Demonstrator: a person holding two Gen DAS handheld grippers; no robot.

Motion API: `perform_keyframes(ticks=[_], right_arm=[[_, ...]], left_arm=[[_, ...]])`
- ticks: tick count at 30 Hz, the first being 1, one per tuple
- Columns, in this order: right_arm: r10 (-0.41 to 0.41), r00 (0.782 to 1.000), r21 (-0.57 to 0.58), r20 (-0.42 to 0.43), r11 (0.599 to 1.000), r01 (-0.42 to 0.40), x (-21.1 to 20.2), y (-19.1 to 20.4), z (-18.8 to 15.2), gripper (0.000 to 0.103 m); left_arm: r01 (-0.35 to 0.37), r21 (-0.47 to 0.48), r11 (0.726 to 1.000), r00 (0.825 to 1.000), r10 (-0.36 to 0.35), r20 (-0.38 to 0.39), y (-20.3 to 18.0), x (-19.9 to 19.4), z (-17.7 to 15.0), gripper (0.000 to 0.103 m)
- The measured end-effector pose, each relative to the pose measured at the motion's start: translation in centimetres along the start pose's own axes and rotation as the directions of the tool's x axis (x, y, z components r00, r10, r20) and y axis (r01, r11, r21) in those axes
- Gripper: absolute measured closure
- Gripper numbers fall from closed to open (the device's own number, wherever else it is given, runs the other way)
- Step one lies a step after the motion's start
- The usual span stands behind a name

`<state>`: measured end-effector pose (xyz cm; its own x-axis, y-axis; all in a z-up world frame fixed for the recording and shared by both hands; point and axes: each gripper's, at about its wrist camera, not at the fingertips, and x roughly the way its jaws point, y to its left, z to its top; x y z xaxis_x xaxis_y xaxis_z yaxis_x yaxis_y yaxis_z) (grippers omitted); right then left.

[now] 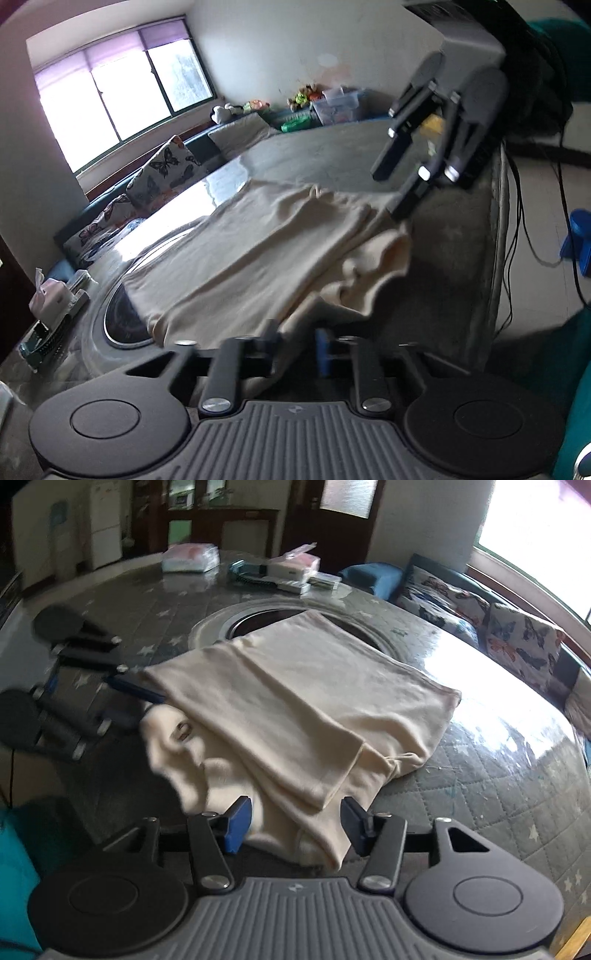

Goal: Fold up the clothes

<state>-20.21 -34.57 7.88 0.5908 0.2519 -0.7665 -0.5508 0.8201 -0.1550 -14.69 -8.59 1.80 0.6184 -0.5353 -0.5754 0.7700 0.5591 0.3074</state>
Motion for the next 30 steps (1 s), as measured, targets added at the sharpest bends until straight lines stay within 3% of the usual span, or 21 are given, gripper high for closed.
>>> perform_keyframes(ticks=[4,6,10,12,17,20,26,30], right_arm=[[0.029,1.0,-0.074,-0.004,0.997,-0.029,-0.5,0.9,-0.5,0.04],[0.044,0.999,-0.116,0.004,0.992,-0.044,-0.3,1.5,-0.6,0.039],[0.05,0.998,-0.157,0.044,0.987,-0.042,0.9,2.3,-0.3,0.038],[0.054,0.997,-0.152,0.061,0.987,-0.044,2.0,2.3,0.1,0.043],[0.101,0.993,-0.061,0.054,0.993,-0.098,4.2,1.1,1.4,0.074],[0.126,0.99,0.015,0.063,0.992,-0.127,4.2,-0.3,2.2,0.084],[0.136,0.985,0.101,0.102,0.984,-0.146,3.7,-2.0,3.3,0.09],[0.124,0.985,0.122,0.122,0.983,-0.139,3.3,-2.1,3.4,0.092]], left_arm=[[-0.006,-0.075,0.997,1.0,0.008,0.026,1.9,0.2,0.9,0.093],[-0.004,-0.135,0.991,0.999,0.009,0.032,3.3,0.6,1.5,0.093],[0.0,-0.165,0.986,1.0,0.003,0.023,4.1,0.9,1.5,0.093],[0.003,-0.178,0.984,1.0,0.001,0.018,4.5,1.0,1.5,0.093],[0.008,-0.213,0.977,1.0,-0.007,0.006,5.5,1.4,1.5,0.089],[0.003,-0.216,0.976,1.0,-0.004,-0.001,5.7,1.2,1.3,0.088],[-0.043,-0.136,0.99,0.999,0.042,-0.015,4.6,-0.2,-0.4,0.079],[-0.076,-0.06,0.995,0.997,0.074,-0.031,3.8,-0.1,-1.1,0.078]])
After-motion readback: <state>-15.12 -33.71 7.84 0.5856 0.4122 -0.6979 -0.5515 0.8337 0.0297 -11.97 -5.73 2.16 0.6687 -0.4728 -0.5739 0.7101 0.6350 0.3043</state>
